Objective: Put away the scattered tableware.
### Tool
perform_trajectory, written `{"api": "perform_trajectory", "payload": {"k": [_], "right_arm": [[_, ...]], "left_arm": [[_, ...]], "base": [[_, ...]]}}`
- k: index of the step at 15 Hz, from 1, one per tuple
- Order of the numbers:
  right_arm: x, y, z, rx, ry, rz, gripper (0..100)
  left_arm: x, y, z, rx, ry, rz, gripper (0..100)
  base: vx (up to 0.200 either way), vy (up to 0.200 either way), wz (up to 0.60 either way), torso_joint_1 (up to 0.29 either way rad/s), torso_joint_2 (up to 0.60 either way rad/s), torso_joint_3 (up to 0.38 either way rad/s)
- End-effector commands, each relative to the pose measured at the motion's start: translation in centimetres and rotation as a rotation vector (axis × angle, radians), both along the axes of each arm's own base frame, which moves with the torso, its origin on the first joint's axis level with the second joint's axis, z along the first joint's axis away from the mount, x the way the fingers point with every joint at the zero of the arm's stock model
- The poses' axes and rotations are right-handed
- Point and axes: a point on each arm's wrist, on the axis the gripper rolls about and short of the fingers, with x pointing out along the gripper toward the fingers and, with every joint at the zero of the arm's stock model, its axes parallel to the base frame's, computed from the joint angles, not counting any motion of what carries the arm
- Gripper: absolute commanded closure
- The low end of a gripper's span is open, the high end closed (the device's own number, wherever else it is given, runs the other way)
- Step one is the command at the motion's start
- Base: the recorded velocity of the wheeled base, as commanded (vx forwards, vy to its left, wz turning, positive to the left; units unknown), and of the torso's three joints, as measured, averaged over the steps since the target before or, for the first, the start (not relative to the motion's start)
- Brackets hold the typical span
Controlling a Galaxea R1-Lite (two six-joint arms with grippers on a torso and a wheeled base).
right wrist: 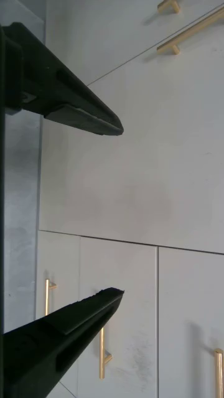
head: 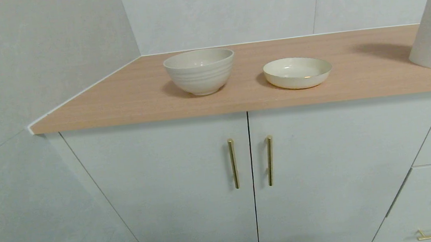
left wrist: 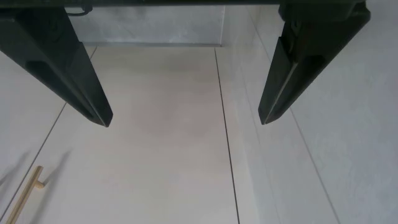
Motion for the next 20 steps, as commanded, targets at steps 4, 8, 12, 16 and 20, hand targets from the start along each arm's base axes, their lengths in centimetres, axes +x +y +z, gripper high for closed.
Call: {"api": "perform_trajectory", "payload": {"k": [4, 8, 12, 16, 20], "right_arm": [[0.0, 0.0, 0.0, -0.003, 0.001, 0.004, 0], [0.0, 0.0, 0.0, -0.005, 0.000, 0.006, 0], [-1.0, 0.0, 7.0, 0.006, -0.117, 0.066, 0], [7.1, 0.8, 12.8, -0.038, 0.213, 0.276, 0], [15.7, 5.2, 14.2, -0.037, 0.272, 0.501, 0]], "left_arm": [[0.0, 0.0, 0.0, 0.000, 0.000, 0.000, 0], [0.0, 0.0, 0.0, 0.000, 0.000, 0.000, 0], [0.0, 0.0, 0.0, 0.000, 0.000, 0.000, 0], [0.0, 0.0, 0.0, 0.000, 0.000, 0.000, 0], [0.0, 0.0, 0.0, 0.000, 0.000, 0.000, 0]], "base": [[0.000, 0.000, 0.00, 0.000, 0.00, 0.000], [0.000, 0.000, 0.00, 0.000, 0.00, 0.000], [0.000, 0.000, 0.00, 0.000, 0.00, 0.000], [0.000, 0.000, 0.00, 0.000, 0.00, 0.000], [0.000, 0.000, 0.00, 0.000, 0.00, 0.000]]}}
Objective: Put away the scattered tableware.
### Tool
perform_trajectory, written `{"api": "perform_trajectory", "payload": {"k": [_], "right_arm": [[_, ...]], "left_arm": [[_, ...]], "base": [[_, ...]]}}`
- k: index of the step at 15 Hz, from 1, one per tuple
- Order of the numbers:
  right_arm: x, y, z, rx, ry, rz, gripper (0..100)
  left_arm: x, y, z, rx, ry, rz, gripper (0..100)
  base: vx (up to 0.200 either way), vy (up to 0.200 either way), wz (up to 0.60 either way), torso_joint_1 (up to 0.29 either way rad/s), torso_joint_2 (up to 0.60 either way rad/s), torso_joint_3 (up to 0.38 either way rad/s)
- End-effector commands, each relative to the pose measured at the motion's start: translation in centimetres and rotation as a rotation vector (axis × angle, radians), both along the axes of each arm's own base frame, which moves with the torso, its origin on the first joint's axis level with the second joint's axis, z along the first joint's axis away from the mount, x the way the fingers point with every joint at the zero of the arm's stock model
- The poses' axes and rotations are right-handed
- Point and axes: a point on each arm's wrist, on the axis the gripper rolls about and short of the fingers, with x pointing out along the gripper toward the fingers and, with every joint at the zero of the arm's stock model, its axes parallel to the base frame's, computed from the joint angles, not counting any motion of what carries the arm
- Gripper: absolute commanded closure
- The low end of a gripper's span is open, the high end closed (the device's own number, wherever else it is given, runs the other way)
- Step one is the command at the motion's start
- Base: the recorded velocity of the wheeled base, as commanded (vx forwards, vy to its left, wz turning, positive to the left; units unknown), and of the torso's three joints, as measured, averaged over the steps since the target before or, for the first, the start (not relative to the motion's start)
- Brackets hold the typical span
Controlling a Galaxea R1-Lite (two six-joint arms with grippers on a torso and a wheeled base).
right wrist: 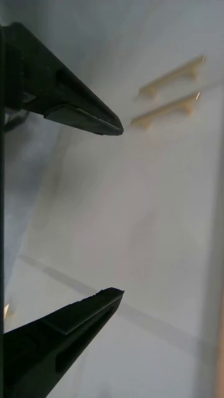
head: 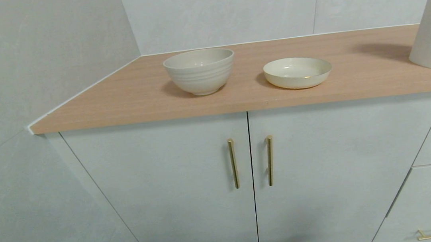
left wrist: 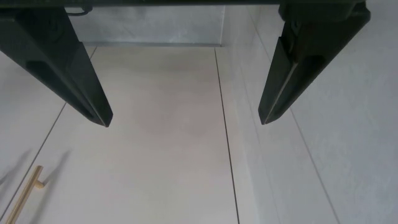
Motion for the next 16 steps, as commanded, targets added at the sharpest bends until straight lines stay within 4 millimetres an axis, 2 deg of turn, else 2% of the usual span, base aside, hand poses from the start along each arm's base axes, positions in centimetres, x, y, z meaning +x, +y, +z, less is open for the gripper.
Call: {"api": "perform_trajectory", "payload": {"k": [1, 2, 3, 5, 6, 8, 9, 13, 16], "right_arm": [[9.8, 5.4, 0.6, -0.036, 0.156, 0.174, 0], [11.5, 7.0, 0.1, -0.054, 0.171, 0.190, 0], [13.7, 10.2, -0.3, -0.045, 0.189, 0.272, 0], [15.3, 13.8, -0.3, 0.064, 0.245, 0.336, 0], [16.1, 14.9, -0.6, 0.085, 0.277, 0.357, 0], [17.4, 16.0, -1.2, 0.085, 0.306, 0.402, 0], [18.7, 17.1, -1.9, 0.081, 0.332, 0.424, 0], [20.0, 18.1, -3.7, 0.095, 0.398, 0.412, 0], [21.1, 19.0, -4.9, 0.103, 0.385, 0.414, 0]], "left_arm": [[0.0, 0.0, 0.0, 0.000, 0.000, 0.000, 0], [0.0, 0.0, 0.0, 0.000, 0.000, 0.000, 0], [0.0, 0.0, 0.0, 0.000, 0.000, 0.000, 0], [0.0, 0.0, 0.0, 0.000, 0.000, 0.000, 0], [0.0, 0.0, 0.0, 0.000, 0.000, 0.000, 0], [0.0, 0.0, 0.0, 0.000, 0.000, 0.000, 0], [0.0, 0.0, 0.0, 0.000, 0.000, 0.000, 0], [0.0, 0.0, 0.0, 0.000, 0.000, 0.000, 0], [0.0, 0.0, 0.0, 0.000, 0.000, 0.000, 0]], "base": [[0.000, 0.000, 0.00, 0.000, 0.00, 0.000], [0.000, 0.000, 0.00, 0.000, 0.00, 0.000], [0.000, 0.000, 0.00, 0.000, 0.00, 0.000], [0.000, 0.000, 0.00, 0.000, 0.00, 0.000], [0.000, 0.000, 0.00, 0.000, 0.00, 0.000], [0.000, 0.000, 0.00, 0.000, 0.00, 0.000], [0.000, 0.000, 0.00, 0.000, 0.00, 0.000], [0.000, 0.000, 0.00, 0.000, 0.00, 0.000], [0.000, 0.000, 0.00, 0.000, 0.00, 0.000]]}}
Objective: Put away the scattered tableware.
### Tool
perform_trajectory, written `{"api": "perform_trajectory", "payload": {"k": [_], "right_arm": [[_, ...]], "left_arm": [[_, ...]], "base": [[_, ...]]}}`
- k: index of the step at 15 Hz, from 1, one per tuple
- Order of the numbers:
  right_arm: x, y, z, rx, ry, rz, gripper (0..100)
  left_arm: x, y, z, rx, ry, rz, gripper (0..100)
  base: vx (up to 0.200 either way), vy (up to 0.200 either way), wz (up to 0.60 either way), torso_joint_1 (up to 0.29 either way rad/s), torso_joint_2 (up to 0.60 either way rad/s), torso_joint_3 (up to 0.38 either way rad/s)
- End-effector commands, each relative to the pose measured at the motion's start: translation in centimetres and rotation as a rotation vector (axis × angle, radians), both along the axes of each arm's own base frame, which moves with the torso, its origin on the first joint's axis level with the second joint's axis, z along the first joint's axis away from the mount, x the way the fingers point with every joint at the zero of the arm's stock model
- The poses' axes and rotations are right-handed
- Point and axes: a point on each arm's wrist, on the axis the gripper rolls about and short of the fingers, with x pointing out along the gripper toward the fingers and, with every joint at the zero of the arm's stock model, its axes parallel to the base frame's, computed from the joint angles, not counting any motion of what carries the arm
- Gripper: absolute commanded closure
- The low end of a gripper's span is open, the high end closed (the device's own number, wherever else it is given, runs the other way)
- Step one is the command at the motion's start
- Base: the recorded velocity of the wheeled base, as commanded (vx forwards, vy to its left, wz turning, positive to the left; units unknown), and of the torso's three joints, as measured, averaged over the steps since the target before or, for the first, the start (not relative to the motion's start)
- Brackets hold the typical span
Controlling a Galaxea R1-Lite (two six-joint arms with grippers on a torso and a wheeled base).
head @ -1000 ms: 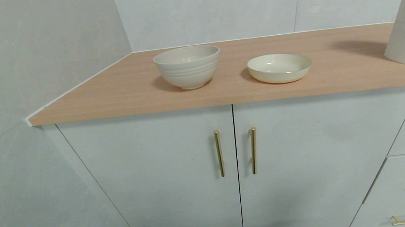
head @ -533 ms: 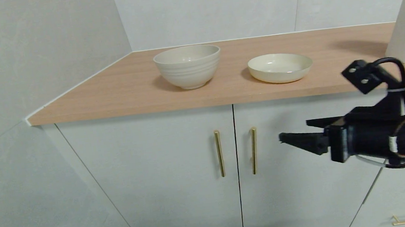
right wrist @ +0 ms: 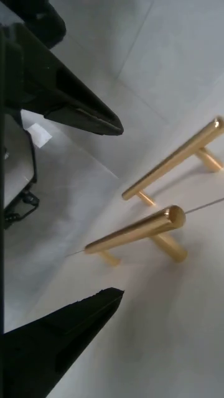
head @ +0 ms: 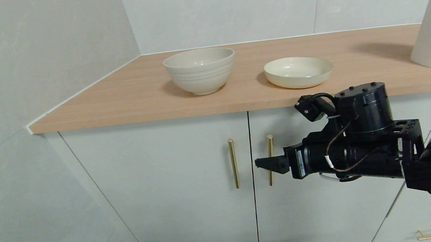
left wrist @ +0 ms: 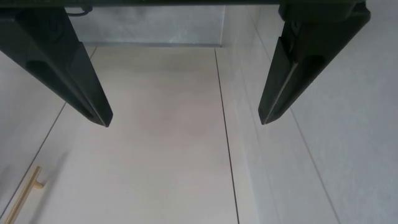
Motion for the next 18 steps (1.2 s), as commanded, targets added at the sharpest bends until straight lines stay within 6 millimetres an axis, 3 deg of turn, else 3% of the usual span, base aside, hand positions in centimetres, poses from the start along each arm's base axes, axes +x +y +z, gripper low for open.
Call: {"api": "perform_trajectory", "payload": {"k": [1, 9, 12, 18], "right_arm": [[1.0, 0.8, -1.9, -0.010, 0.013, 0.001, 0], [1.7, 2.7, -3.5, 0.079, -0.040, 0.017, 0], [0.5, 3.5, -3.8, 0.131, -0.049, 0.046, 0], [-2.4, 3.0, -3.3, 0.140, -0.039, 0.116, 0]], "left_arm": [[0.0, 0.0, 0.0, 0.000, 0.000, -0.001, 0], [0.0, 0.0, 0.0, 0.000, 0.000, 0.000, 0], [0.0, 0.0, 0.0, 0.000, 0.000, 0.000, 0], [0.0, 0.0, 0.0, 0.000, 0.000, 0.000, 0]], "base": [[0.000, 0.000, 0.00, 0.000, 0.00, 0.000], [0.000, 0.000, 0.00, 0.000, 0.00, 0.000], [0.000, 0.000, 0.00, 0.000, 0.00, 0.000], [0.000, 0.000, 0.00, 0.000, 0.00, 0.000]]}}
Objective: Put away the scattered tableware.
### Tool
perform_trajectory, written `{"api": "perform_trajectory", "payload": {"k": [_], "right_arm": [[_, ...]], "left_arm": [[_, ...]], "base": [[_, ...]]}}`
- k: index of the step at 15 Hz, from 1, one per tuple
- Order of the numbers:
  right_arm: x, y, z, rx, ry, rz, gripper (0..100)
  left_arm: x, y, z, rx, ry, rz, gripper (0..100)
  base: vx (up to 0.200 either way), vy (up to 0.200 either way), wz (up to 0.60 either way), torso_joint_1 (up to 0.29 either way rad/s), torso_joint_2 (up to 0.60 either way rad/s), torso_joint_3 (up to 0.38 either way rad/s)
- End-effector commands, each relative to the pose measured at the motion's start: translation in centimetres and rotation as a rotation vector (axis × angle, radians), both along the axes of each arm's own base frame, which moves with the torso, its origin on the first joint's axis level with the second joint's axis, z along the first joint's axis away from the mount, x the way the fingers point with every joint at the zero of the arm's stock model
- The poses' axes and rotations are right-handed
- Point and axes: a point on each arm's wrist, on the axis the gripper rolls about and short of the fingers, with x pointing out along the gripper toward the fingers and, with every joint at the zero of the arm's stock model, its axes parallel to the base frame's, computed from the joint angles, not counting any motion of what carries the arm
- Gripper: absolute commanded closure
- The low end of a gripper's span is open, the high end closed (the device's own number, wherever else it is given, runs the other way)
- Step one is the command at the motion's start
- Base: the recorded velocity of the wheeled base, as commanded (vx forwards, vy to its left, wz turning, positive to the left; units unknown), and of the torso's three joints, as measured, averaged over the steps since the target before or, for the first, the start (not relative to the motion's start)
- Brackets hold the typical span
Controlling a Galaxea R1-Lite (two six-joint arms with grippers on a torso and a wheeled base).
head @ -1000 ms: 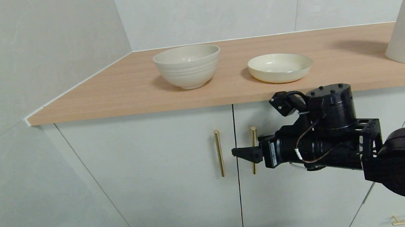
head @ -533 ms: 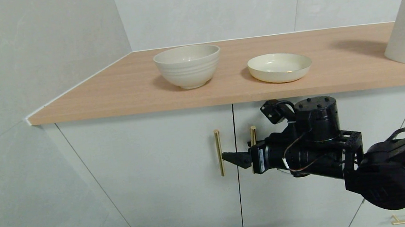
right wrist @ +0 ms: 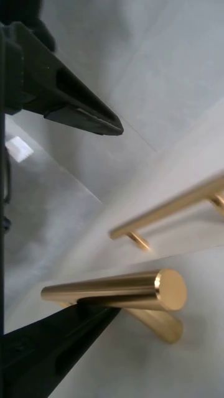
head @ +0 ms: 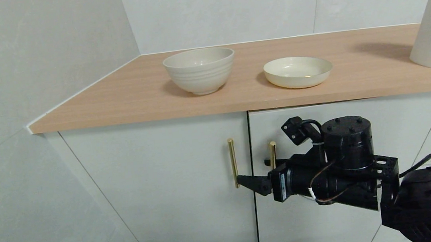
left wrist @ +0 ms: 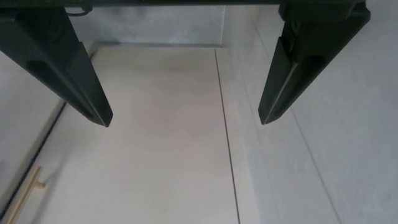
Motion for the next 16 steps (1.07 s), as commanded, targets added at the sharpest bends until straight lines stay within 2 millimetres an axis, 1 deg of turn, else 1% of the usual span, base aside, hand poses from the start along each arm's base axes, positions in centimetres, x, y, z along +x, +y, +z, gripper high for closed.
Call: {"api": "perform_trajectory", "payload": {"k": [1, 2, 5, 8, 11, 14, 15, 16], "right_arm": [[-1.2, -0.5, 0.7, 0.020, -0.003, 0.050, 0], [-1.4, -0.7, 0.7, 0.021, -0.005, 0.055, 0], [-3.5, -2.0, 0.9, 0.020, -0.001, 0.076, 0], [-6.1, -3.7, 1.1, 0.036, 0.020, 0.202, 0], [-7.1, -4.7, 1.2, 0.038, 0.022, 0.213, 0], [-8.7, -5.9, 1.6, 0.048, 0.010, 0.225, 0], [-8.9, -6.1, 1.7, 0.051, 0.006, 0.227, 0], [-9.1, -6.2, 1.7, 0.054, 0.003, 0.228, 0]], "left_arm": [[0.0, 0.0, 0.0, 0.000, 0.000, 0.000, 0], [0.0, 0.0, 0.0, 0.000, 0.000, 0.000, 0], [0.0, 0.0, 0.0, 0.002, 0.000, -0.002, 0], [0.0, 0.0, 0.0, 0.000, 0.000, 0.000, 0], [0.0, 0.0, -0.1, 0.042, 0.004, -0.004, 0], [0.0, 0.0, 0.0, 0.064, 0.000, -0.021, 0], [-0.1, -0.1, 0.3, 0.065, -0.013, -0.023, 0], [-0.6, -0.1, 1.9, 0.066, -0.062, -0.026, 0]], "base": [[0.000, 0.000, 0.00, 0.000, 0.00, 0.000], [0.000, 0.000, 0.00, 0.000, 0.00, 0.000], [0.000, 0.000, 0.00, 0.000, 0.00, 0.000], [0.000, 0.000, 0.00, 0.000, 0.00, 0.000], [0.000, 0.000, 0.00, 0.000, 0.00, 0.000], [0.000, 0.000, 0.00, 0.000, 0.00, 0.000], [0.000, 0.000, 0.00, 0.000, 0.00, 0.000], [0.000, 0.000, 0.00, 0.000, 0.00, 0.000]]}}
